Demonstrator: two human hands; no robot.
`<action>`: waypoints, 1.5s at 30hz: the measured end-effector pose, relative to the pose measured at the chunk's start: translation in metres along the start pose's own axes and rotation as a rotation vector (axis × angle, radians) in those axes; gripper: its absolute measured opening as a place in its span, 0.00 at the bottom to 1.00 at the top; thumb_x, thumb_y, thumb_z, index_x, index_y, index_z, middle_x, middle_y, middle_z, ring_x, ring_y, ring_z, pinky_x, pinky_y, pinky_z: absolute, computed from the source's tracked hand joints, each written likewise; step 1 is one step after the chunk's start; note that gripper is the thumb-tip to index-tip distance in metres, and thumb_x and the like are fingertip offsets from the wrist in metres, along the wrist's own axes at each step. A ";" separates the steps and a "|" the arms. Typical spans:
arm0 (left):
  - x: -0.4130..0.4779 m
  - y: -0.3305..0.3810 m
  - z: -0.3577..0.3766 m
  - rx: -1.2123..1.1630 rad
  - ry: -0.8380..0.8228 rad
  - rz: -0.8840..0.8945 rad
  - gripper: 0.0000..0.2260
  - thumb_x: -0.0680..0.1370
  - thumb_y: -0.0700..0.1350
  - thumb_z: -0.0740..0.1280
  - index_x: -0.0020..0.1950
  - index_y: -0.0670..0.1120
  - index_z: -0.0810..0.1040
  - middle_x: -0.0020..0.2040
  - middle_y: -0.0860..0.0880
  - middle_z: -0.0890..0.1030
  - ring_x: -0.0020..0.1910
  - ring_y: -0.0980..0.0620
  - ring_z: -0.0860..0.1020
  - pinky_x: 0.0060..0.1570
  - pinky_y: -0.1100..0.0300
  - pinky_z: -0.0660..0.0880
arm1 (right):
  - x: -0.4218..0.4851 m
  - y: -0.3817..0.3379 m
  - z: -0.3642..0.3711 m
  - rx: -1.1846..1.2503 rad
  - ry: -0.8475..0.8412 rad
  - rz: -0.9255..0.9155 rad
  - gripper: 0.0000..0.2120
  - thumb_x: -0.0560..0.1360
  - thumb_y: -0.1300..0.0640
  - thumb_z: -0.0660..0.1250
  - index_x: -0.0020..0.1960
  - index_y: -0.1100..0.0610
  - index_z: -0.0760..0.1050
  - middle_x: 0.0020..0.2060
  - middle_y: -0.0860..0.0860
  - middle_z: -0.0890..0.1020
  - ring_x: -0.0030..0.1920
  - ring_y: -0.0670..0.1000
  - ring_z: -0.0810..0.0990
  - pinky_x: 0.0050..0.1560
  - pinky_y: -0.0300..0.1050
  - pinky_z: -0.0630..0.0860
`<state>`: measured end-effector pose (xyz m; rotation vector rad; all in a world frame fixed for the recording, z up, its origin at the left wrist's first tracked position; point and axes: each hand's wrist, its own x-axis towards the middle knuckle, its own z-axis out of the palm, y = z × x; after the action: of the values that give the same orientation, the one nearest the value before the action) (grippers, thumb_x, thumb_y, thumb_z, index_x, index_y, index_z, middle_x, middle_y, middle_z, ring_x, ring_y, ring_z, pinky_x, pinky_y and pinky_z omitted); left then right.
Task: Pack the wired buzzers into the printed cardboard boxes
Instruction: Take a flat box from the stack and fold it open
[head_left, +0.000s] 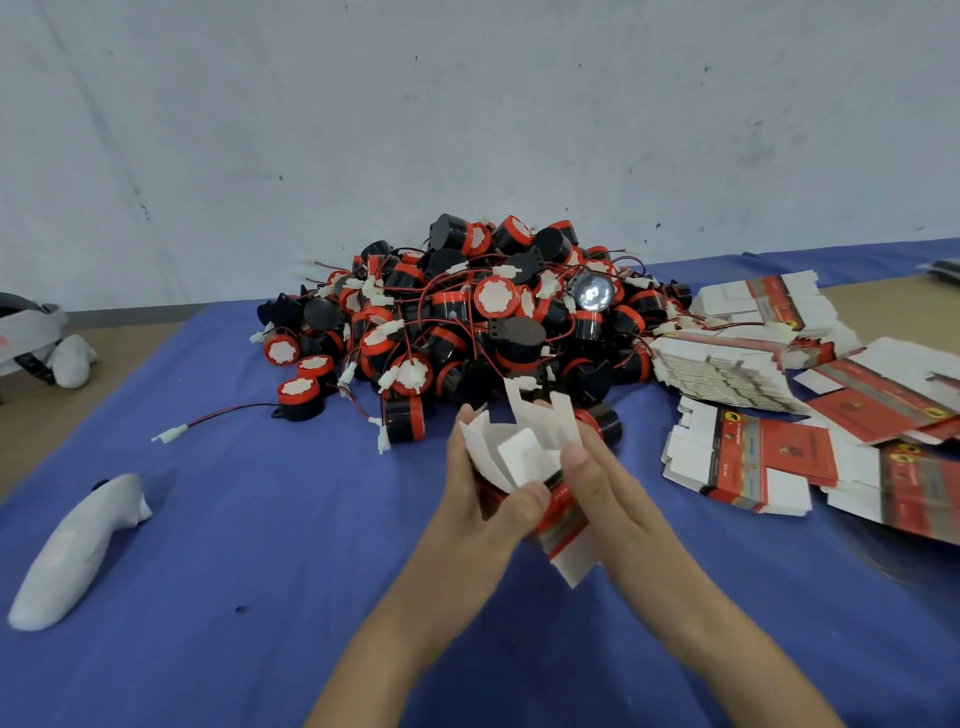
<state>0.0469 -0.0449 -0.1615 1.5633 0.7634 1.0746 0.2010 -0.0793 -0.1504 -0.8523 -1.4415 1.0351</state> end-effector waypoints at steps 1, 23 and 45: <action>0.000 -0.001 0.001 -0.007 0.000 -0.001 0.41 0.72 0.61 0.65 0.80 0.62 0.47 0.64 0.74 0.72 0.65 0.73 0.70 0.56 0.76 0.71 | -0.001 0.003 0.002 0.004 0.005 0.001 0.18 0.80 0.39 0.57 0.70 0.31 0.69 0.65 0.36 0.79 0.66 0.38 0.76 0.58 0.28 0.73; -0.003 -0.002 0.031 -0.130 0.146 0.051 0.37 0.71 0.71 0.59 0.79 0.67 0.54 0.70 0.55 0.75 0.64 0.55 0.79 0.55 0.60 0.80 | -0.004 0.013 0.016 -0.215 0.221 -0.112 0.23 0.79 0.30 0.55 0.64 0.43 0.71 0.57 0.43 0.81 0.53 0.50 0.84 0.47 0.49 0.84; -0.019 0.008 0.015 -0.064 0.184 0.071 0.41 0.71 0.74 0.61 0.80 0.61 0.56 0.64 0.55 0.79 0.60 0.54 0.81 0.49 0.61 0.81 | -0.004 0.009 0.031 -0.332 0.237 -0.222 0.16 0.79 0.30 0.53 0.50 0.39 0.71 0.66 0.38 0.69 0.60 0.39 0.77 0.46 0.30 0.76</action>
<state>0.0529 -0.0694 -0.1593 1.4603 0.7937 1.2964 0.1708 -0.0840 -0.1605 -0.9884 -1.4849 0.5160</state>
